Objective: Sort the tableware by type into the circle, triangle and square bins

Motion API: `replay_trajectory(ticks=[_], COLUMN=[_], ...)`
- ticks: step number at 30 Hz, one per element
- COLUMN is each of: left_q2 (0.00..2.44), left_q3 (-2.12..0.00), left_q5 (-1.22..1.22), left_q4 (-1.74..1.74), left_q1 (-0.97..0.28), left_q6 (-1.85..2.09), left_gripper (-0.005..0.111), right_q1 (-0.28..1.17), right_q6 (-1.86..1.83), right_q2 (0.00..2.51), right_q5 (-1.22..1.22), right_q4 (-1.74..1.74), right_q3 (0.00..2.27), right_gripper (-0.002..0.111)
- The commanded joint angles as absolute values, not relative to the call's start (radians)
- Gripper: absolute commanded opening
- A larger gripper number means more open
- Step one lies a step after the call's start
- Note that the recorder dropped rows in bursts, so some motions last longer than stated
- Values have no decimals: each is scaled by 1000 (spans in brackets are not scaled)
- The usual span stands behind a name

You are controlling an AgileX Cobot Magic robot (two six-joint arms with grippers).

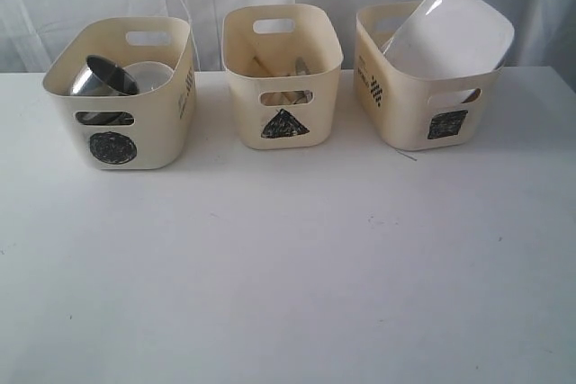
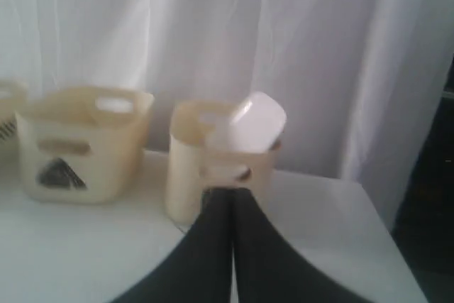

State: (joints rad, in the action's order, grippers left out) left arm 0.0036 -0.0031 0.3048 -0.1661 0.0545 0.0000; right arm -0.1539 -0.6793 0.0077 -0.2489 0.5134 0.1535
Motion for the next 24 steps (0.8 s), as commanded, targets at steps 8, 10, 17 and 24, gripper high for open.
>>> replay_trajectory(ticks=[8,10,17,24], left_q2=[0,0,0,0], left_q3=[0,0,0,0], left_q5=[306,306,306,306], left_q4=[-166,-166,-166,-168], left_q1=[47,47,47,47], left_q6=[0,0,0,0], left_gripper=[0,0,0,0], right_q1=[10,19,18,18], right_q6=[-423,-405,-186,125], right_q2=[0,0,0,0], right_q5=[-394,-388,-330,-347], right_q4=[105,100,190,-89], right_q3=[0,0,0,0], right_gripper=[0,0,0,0])
